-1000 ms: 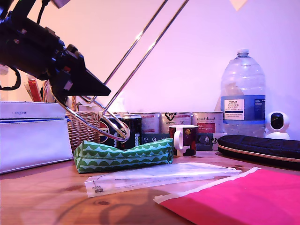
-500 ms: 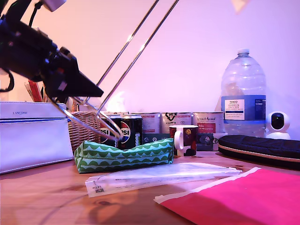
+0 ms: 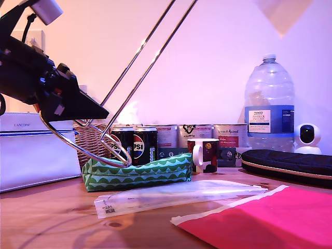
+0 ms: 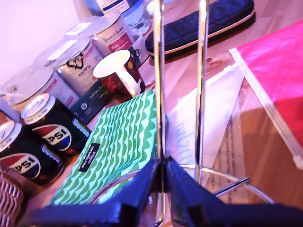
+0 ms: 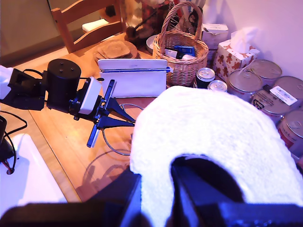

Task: Insert the paper towel roll into the metallic stand.

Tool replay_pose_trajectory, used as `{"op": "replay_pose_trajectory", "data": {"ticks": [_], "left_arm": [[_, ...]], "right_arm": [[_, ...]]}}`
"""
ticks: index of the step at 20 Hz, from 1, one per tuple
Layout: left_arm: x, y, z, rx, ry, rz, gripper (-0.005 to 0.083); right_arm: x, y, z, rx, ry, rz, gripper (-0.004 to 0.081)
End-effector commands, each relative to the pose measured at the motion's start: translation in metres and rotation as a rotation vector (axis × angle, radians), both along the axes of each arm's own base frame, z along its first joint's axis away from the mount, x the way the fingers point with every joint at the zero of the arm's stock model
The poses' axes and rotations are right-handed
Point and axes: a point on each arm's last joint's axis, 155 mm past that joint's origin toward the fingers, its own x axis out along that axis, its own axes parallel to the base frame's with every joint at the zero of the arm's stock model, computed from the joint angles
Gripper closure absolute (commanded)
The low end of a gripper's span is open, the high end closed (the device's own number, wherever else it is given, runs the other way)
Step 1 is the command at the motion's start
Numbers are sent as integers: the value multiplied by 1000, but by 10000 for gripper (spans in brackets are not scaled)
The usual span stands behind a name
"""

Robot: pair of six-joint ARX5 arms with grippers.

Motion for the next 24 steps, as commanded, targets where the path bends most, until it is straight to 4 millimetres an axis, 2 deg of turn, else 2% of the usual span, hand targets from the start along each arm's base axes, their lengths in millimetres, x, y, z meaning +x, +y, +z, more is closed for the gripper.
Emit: {"op": "replay_pose_trajectory", "data": {"ticks": [1, 5, 8, 13, 17, 21, 24], "left_arm": [[-6, -11, 19, -40, -64, -51, 797], [-8, -13, 17, -26, -69, -62, 797], [-5, -8, 9, -11, -44, -47, 797], [-9, -15, 13, -18, -61, -69, 797], [-7, -18, 25, -32, -117, -72, 797], [-6, -19, 34, -50, -148, -72, 797], [-7, -21, 36, -59, -154, -78, 797]], "right_arm": [[8, 12, -10, -14, 44, 30, 782], [-1, 21, -9, 17, 70, 88, 782], [-6, 14, -3, 32, 48, 78, 782], [-6, 4, 2, 50, 36, 39, 782], [-16, 17, 3, 98, 90, 109, 782], [-9, 34, -7, 103, 174, 138, 782], [9, 39, -20, 62, 204, 105, 782]]}}
